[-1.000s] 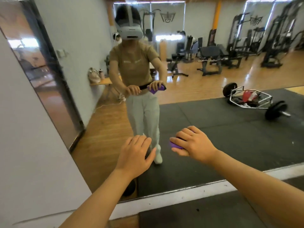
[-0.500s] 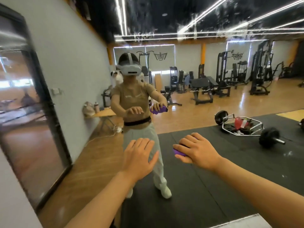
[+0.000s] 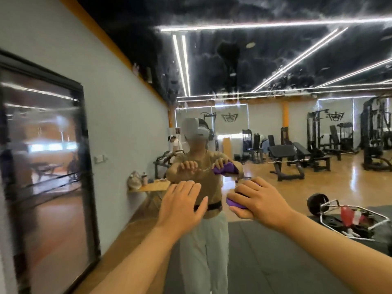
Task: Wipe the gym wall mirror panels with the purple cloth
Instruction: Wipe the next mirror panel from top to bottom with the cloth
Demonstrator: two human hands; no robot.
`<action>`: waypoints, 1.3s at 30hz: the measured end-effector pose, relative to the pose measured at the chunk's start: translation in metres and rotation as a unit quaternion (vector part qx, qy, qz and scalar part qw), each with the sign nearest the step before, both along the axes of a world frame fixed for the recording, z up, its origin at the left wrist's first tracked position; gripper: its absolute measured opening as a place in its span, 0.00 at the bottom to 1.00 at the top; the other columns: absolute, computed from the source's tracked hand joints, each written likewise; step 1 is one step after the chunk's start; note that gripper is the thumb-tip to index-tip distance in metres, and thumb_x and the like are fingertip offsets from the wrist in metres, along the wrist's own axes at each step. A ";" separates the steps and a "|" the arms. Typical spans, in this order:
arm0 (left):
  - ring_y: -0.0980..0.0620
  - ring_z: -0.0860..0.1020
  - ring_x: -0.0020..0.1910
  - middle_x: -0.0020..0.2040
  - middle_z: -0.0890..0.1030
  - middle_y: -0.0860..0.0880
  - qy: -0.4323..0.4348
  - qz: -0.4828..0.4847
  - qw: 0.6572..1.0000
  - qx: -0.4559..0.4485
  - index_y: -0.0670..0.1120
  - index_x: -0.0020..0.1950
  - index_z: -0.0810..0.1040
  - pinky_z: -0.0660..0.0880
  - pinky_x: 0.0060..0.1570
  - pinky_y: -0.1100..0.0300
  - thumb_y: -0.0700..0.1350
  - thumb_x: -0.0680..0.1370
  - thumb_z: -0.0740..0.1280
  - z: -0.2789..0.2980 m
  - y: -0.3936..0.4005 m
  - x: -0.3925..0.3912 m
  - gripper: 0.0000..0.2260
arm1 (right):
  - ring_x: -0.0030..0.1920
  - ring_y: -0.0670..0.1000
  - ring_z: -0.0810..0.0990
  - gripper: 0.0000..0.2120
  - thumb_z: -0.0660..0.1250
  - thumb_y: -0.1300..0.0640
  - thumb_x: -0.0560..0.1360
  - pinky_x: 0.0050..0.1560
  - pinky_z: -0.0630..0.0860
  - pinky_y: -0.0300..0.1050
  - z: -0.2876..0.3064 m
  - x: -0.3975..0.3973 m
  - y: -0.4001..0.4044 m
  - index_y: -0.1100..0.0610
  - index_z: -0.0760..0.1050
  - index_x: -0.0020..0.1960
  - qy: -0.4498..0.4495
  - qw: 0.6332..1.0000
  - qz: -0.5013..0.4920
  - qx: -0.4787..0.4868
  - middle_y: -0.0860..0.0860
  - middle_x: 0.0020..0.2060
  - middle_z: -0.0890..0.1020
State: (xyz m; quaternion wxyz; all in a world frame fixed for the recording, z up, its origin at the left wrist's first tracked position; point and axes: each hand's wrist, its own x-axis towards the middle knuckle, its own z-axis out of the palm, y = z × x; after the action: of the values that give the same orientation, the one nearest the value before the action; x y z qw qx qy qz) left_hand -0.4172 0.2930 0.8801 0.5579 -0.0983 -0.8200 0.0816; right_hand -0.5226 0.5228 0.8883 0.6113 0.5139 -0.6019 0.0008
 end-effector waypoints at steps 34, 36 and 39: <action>0.46 0.58 0.80 0.81 0.59 0.47 0.141 0.085 0.984 0.067 0.50 0.81 0.56 0.46 0.77 0.52 0.62 0.85 0.42 0.241 -0.186 -0.125 0.28 | 0.61 0.58 0.77 0.23 0.57 0.41 0.80 0.69 0.69 0.56 0.322 -0.081 -0.255 0.56 0.77 0.63 0.010 0.970 0.058 -0.234 0.55 0.59 0.80; 0.47 0.58 0.80 0.81 0.59 0.48 0.156 0.091 0.982 0.052 0.49 0.81 0.57 0.46 0.77 0.52 0.62 0.85 0.42 0.241 -0.188 -0.128 0.29 | 0.75 0.51 0.63 0.29 0.54 0.38 0.81 0.79 0.50 0.50 0.306 -0.083 -0.252 0.53 0.69 0.75 -0.039 0.978 0.038 -0.203 0.51 0.73 0.71; 0.47 0.58 0.80 0.81 0.59 0.48 0.164 0.091 0.981 0.045 0.48 0.81 0.59 0.47 0.77 0.52 0.61 0.85 0.43 0.241 -0.190 -0.130 0.29 | 0.80 0.43 0.43 0.33 0.41 0.34 0.80 0.78 0.33 0.44 0.302 -0.078 -0.249 0.47 0.50 0.81 -0.089 0.982 0.007 -0.166 0.46 0.81 0.53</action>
State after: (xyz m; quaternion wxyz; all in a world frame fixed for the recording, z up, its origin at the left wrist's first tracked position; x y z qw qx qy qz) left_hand -0.5474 0.1034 1.1212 0.6788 0.0169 -0.7258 0.1101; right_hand -0.6006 0.2740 1.1906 0.6318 0.4074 -0.6421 0.1502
